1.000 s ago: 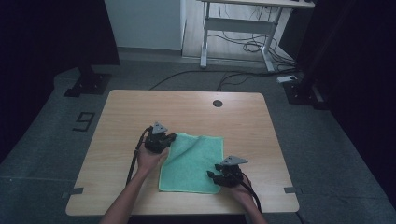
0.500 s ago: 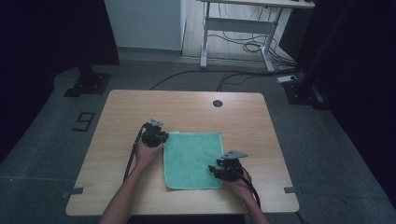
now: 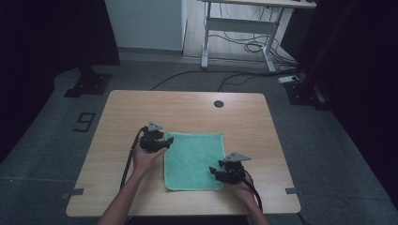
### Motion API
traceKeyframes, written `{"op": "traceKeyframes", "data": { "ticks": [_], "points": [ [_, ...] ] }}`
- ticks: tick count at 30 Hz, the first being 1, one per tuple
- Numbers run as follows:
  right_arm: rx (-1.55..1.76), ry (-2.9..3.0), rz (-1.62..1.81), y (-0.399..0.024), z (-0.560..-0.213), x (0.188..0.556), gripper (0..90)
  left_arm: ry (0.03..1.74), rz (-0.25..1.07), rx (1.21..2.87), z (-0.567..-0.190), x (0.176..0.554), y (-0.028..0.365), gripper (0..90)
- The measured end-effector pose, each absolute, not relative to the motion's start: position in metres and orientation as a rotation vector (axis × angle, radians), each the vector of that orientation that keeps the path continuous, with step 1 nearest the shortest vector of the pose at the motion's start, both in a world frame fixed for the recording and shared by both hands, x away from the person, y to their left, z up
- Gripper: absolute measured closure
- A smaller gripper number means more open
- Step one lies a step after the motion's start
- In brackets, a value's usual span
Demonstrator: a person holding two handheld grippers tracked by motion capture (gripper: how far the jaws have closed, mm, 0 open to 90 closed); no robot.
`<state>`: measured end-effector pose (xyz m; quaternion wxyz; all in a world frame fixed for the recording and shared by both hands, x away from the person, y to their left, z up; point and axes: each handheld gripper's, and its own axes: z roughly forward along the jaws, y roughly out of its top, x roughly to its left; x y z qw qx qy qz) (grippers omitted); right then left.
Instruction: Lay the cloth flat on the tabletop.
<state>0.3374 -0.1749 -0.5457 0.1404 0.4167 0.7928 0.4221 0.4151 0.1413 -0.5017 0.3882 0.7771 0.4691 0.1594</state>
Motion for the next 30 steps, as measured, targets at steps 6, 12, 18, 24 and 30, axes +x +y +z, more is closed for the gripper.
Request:
{"op": "traceKeyframes", "data": {
  "ticks": [6,12,18,24,30],
  "points": [
    [1.169,2.274,1.252,-0.175,-0.540,0.333,46.2,1.171,0.365,2.048,-0.520,0.426,0.126,46.3],
    [1.141,2.346,1.225,-0.167,-0.546,0.332,42.8,1.215,0.408,2.123,-0.537,0.441,0.125,46.2],
    [1.146,2.378,1.171,-0.159,-0.550,0.341,41.8,1.208,0.457,2.122,-0.541,0.458,0.124,46.9],
    [1.182,2.347,1.187,-0.158,-0.551,0.356,41.8,1.233,0.442,2.148,-0.537,0.473,0.120,45.1],
    [1.144,2.313,1.227,-0.162,-0.550,0.350,41.2,1.185,0.432,2.107,-0.518,0.446,0.122,44.7]
  ]
}}
